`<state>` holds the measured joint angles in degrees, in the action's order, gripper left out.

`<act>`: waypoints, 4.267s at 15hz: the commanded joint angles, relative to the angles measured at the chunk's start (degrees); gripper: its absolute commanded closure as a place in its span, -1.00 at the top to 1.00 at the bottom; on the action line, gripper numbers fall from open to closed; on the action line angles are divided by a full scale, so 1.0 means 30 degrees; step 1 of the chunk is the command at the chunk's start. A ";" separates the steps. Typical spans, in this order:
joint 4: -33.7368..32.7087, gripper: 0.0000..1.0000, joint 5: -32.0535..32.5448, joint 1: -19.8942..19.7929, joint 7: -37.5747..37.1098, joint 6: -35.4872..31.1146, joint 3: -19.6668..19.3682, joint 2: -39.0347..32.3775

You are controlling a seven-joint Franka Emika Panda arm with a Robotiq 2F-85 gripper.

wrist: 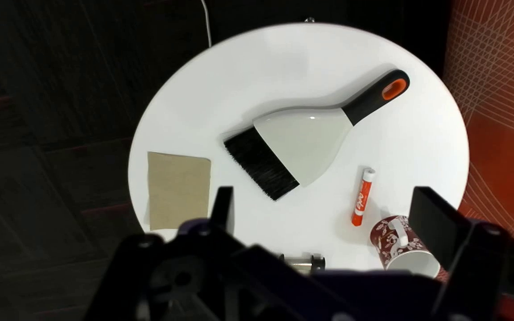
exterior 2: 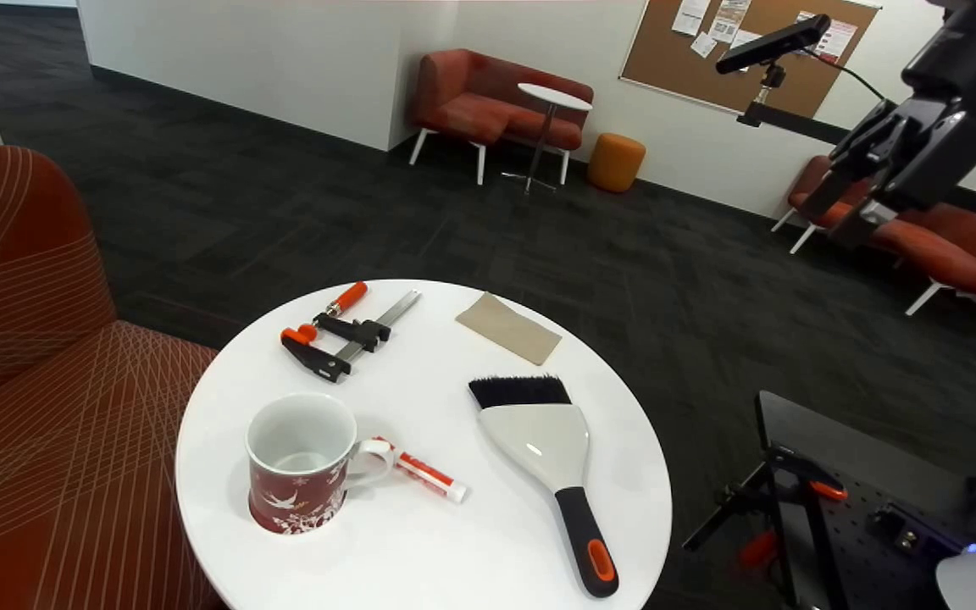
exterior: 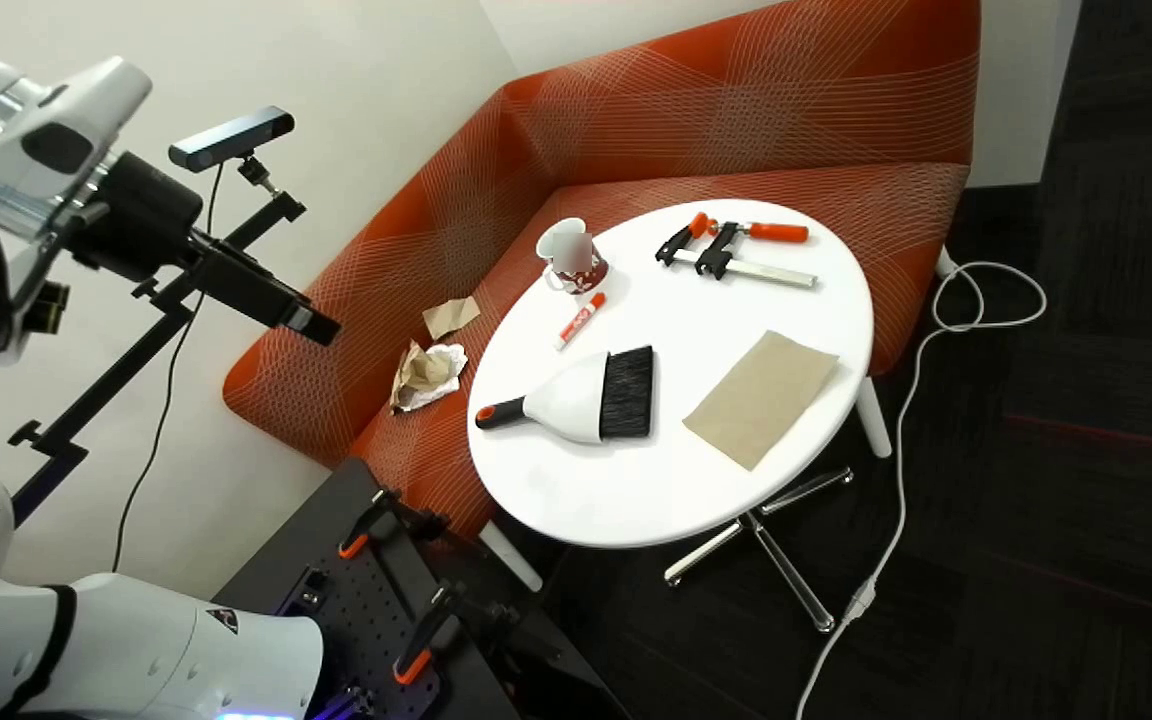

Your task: Put the marker in the mug

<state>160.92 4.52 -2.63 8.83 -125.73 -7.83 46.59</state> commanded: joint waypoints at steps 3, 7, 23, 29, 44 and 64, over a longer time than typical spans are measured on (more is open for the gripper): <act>-0.1347 1.00 -0.0128 0.0694 -0.0254 -0.0992 0.1084 -0.2732; -0.2330 1.00 -0.0324 0.1286 -0.0659 -0.3018 0.1856 -0.5972; -0.8307 1.00 -0.0200 0.1971 -0.4952 -0.8332 0.3744 -1.7005; -0.8547 1.00 -0.0200 0.2043 -0.4958 -0.8333 0.3665 -1.7431; -1.1942 1.00 -0.0273 0.2198 -0.4296 -1.1753 0.3539 -2.4441; -1.6246 1.00 0.0162 0.3423 -0.3549 -1.0520 0.3187 -2.9042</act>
<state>115.20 4.43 6.71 -2.51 -159.54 2.79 -38.98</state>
